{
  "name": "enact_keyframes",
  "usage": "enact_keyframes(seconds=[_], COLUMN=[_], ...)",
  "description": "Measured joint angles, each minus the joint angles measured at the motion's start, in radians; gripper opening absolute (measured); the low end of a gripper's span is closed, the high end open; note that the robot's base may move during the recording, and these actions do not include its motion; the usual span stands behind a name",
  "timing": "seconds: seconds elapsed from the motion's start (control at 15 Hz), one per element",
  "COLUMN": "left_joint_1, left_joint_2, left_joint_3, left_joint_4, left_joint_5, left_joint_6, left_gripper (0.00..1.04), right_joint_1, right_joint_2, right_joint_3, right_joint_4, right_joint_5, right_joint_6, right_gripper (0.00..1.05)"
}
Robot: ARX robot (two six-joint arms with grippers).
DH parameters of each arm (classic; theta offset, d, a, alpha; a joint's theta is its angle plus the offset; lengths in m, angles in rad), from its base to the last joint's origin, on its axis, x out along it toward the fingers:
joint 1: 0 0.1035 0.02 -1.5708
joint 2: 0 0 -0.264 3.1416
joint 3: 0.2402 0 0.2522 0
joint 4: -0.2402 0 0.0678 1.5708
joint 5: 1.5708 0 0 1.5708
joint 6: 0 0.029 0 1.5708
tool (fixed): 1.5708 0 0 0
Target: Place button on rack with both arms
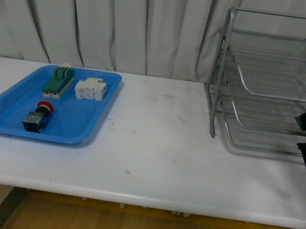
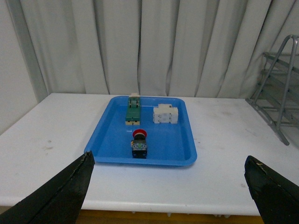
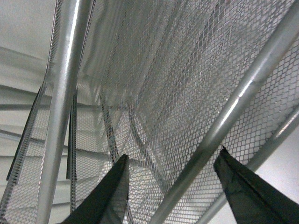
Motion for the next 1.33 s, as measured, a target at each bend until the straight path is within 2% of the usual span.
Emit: enact_keyframes(seconds=[0.2, 0.33, 0.4, 0.6, 0.8, 0.87, 1.13, 1.33], left_joint_1=[0.0, 0.0, 0.0, 0.0, 0.0, 0.0, 0.0, 0.0], left_joint_2=[0.0, 0.0, 0.0, 0.0, 0.0, 0.0, 0.0, 0.0], left_joint_3=[0.0, 0.0, 0.0, 0.0, 0.0, 0.0, 0.0, 0.0], left_joint_4=[0.0, 0.0, 0.0, 0.0, 0.0, 0.0, 0.0, 0.0], left_joint_5=[0.0, 0.0, 0.0, 0.0, 0.0, 0.0, 0.0, 0.0], left_joint_6=[0.0, 0.0, 0.0, 0.0, 0.0, 0.0, 0.0, 0.0], left_gripper=[0.98, 0.98, 0.98, 0.98, 0.98, 0.98, 0.98, 0.98], right_joint_1=[0.006, 0.014, 0.029, 0.058, 0.067, 0.067, 0.077, 0.141], right_joint_2=[0.056, 0.063, 0.034, -0.007, -0.019, -0.02, -0.072, -0.245], right_joint_3=[0.04, -0.009, -0.166, -0.302, -0.35, -0.356, -0.459, -0.611], right_joint_4=[0.02, 0.125, 0.221, 0.243, 0.253, 0.249, 0.214, 0.185], right_joint_5=[0.021, 0.021, 0.029, 0.053, 0.063, 0.063, 0.073, 0.09], right_joint_6=[0.06, 0.128, 0.3, 0.347, 0.353, 0.327, 0.241, 0.149], right_gripper=[0.31, 0.13, 0.04, 0.04, 0.04, 0.13, 0.59, 0.9])
